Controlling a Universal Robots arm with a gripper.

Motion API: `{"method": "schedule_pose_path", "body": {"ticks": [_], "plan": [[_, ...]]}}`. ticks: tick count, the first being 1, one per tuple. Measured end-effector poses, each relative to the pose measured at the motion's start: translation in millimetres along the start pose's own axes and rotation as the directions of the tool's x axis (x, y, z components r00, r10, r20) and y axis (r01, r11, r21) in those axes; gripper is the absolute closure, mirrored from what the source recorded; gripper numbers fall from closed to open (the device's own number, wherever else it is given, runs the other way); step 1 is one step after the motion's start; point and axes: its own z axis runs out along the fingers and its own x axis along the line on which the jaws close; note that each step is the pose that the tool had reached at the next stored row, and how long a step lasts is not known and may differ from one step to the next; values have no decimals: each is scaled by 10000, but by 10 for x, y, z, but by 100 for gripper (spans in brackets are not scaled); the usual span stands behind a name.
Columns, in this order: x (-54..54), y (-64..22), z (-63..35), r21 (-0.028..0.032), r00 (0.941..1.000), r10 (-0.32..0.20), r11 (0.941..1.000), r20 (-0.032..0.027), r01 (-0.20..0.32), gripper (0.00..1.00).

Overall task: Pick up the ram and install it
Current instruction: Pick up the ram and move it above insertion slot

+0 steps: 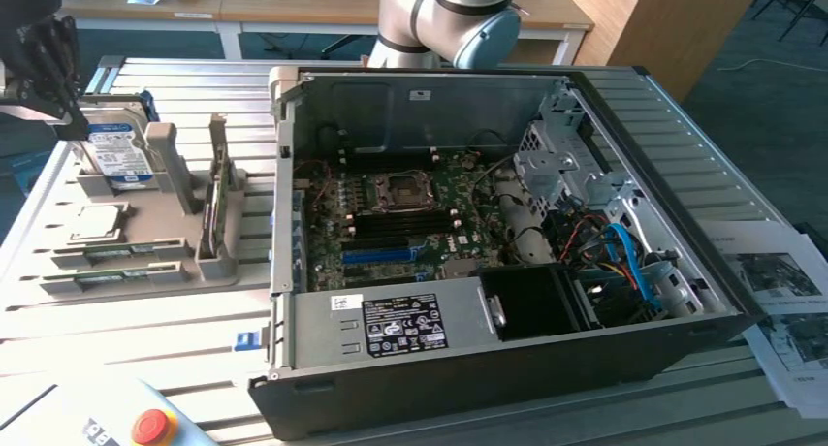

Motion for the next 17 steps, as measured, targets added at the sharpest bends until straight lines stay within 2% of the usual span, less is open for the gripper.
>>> {"method": "schedule_pose_path", "body": {"ticks": [12, 17], "plan": [[9, -9, 191, 0, 10000, 0, 10000, 0, 0, 90], [9, -9, 203, -1, 10000, 0, 10000, -1, 0, 90]]}}
